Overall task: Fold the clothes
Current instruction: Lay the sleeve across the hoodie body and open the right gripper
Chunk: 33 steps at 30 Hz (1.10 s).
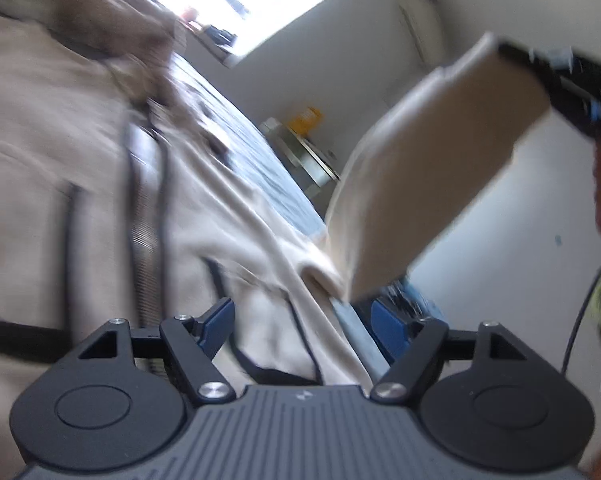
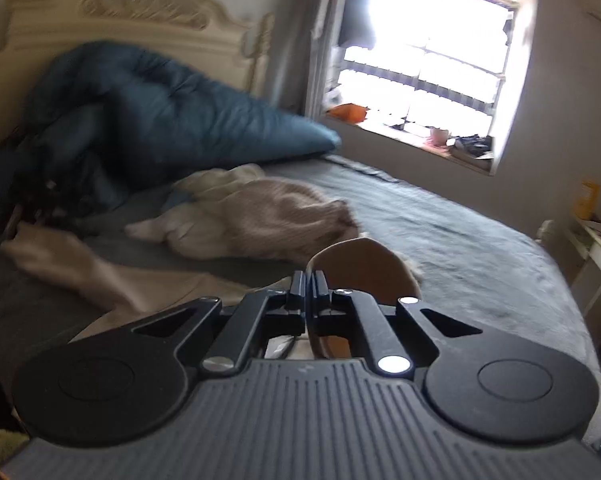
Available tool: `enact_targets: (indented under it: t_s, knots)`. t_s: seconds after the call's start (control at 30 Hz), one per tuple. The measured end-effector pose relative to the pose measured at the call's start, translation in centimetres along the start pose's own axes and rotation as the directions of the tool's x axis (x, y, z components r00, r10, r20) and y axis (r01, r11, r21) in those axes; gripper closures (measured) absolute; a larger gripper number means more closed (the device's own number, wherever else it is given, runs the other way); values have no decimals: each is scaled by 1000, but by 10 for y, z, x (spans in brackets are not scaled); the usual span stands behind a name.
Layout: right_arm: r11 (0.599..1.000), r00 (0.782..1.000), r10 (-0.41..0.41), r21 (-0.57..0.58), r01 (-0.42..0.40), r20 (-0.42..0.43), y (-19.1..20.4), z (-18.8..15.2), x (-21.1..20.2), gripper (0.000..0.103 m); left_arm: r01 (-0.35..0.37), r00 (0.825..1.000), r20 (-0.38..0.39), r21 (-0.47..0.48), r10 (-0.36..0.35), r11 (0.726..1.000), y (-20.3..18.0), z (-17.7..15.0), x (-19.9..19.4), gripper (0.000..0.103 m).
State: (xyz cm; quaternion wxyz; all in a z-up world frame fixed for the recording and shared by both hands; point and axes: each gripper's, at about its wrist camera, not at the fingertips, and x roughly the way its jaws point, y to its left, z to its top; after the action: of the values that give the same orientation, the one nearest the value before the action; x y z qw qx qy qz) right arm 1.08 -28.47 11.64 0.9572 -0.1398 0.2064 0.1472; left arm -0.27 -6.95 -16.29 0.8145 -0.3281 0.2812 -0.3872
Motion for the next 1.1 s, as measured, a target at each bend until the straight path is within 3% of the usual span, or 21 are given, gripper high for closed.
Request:
enact_targets:
  t_s: [0.13, 0.27, 0.37, 0.43, 0.6, 0.67, 0.73, 0.83, 1.0, 1.1]
  knots:
    - [993, 993, 100, -53, -103, -64, 53, -9, 23, 101, -53, 990, 123, -113, 67, 992, 30, 19, -69, 22]
    - [974, 970, 205, -66, -215, -128, 109, -37, 54, 101, -112, 966, 209, -198, 154, 974, 58, 34, -131, 22]
    - [958, 949, 277, -35, -286, -151, 147, -66, 76, 101, -210, 944, 221, -177, 247, 962, 62, 38, -157, 22]
    - [945, 931, 325, 7, -328, -169, 171, -88, 89, 100, -238, 937, 217, -175, 274, 955, 67, 40, -168, 22]
    - [931, 915, 365, 33, -364, -170, 218, -132, 96, 93, -283, 927, 205, -171, 315, 944, 72, 44, -182, 22]
    - [922, 915, 386, 90, -377, -115, 219, -141, 81, 77, -287, 927, 204, -153, 314, 946, 69, 44, -182, 22]
    - [910, 916, 399, 150, -388, -51, 209, -152, 57, 71, -289, 931, 196, -121, 308, 950, 65, 46, -179, 22]
    - [910, 934, 358, 226, -348, -2, 190, -174, 25, 61, -282, 943, 167, -50, 287, 958, 53, 53, -164, 20]
    - [901, 987, 159, 408, -148, 7, 139, -218, -14, 60, -267, 963, 67, 79, 262, 961, 30, 60, -121, 17]
    - [829, 993, 117, 550, -97, -3, 109, -239, -28, 60, -296, 954, -7, 131, 299, 946, 23, 61, -93, 17]
